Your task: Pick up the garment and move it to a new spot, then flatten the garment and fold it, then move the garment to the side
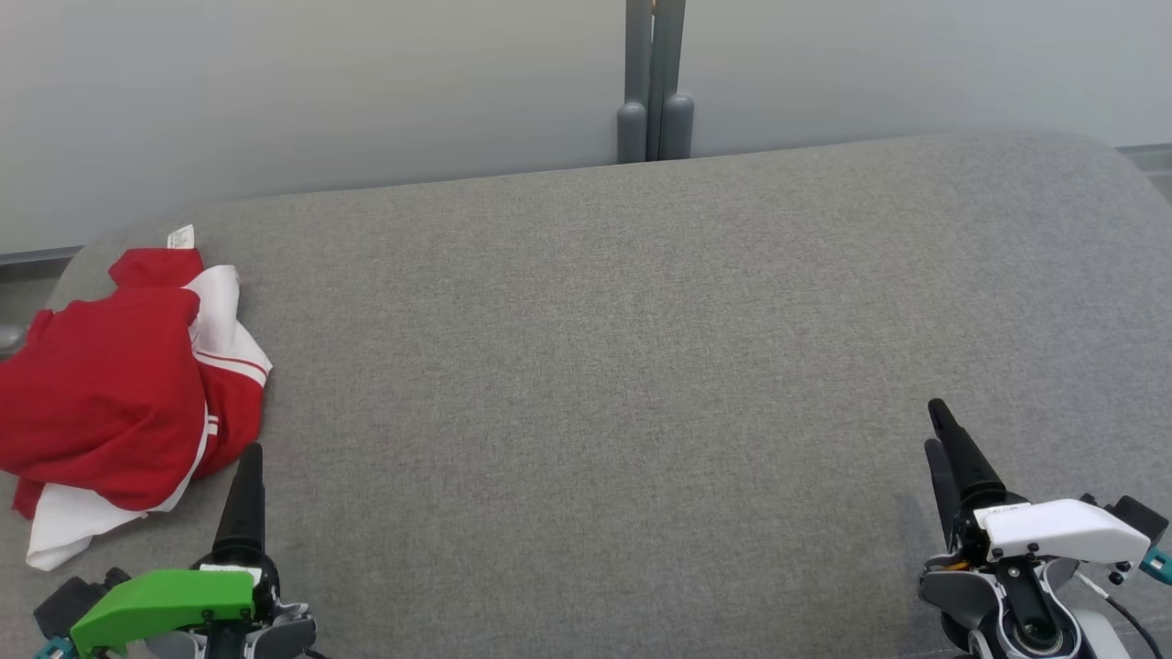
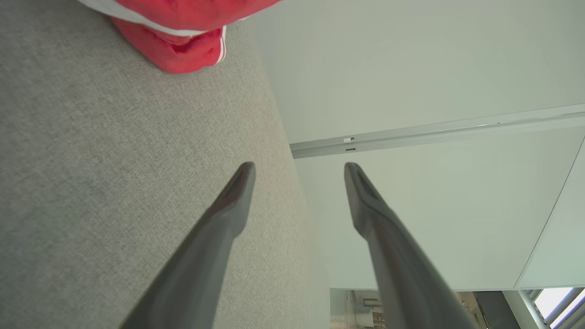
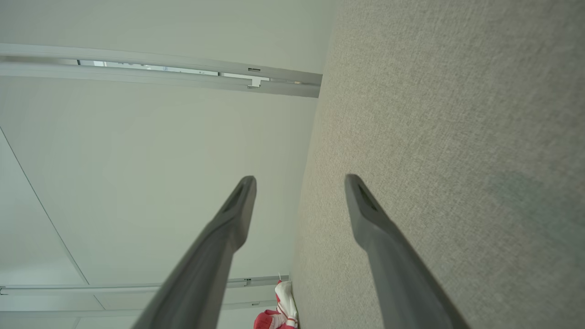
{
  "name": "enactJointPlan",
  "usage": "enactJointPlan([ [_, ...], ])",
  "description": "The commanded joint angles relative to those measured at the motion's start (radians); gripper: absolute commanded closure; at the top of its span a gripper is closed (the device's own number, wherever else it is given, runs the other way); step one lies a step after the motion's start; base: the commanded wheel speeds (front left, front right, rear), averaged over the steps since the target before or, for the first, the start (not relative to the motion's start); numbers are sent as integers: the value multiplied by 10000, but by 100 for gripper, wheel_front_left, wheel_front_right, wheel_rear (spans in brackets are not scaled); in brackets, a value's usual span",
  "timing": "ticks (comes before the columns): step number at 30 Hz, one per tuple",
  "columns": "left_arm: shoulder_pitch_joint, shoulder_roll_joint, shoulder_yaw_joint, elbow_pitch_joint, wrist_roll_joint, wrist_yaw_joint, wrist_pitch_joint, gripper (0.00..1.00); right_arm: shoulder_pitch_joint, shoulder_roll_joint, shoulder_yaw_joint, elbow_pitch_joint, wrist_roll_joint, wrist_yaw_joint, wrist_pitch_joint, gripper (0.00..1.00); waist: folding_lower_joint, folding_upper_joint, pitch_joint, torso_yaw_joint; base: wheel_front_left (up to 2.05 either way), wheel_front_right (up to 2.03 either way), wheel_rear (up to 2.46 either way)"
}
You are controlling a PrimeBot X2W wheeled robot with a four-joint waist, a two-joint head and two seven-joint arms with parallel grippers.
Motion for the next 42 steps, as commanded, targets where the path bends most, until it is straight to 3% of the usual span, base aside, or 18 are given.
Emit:
enactJointPlan([
  [1,-172,76,-31,-193,483,-32,-116,0,-255,-103,49,-166,-363,3,-107,0,0,0,3,-2,0,0,0],
  [15,-131,76,-329,-184,3561,69,-724,0,-288,-175,385,-302,-3382,4,-684,0,0,0,35,-22,0,0,0],
  [42,-150,131,-914,240,7545,565,-1639,0,-322,-169,534,-383,-7811,5,-1559,0,0,0,99,-45,0,0,0],
])
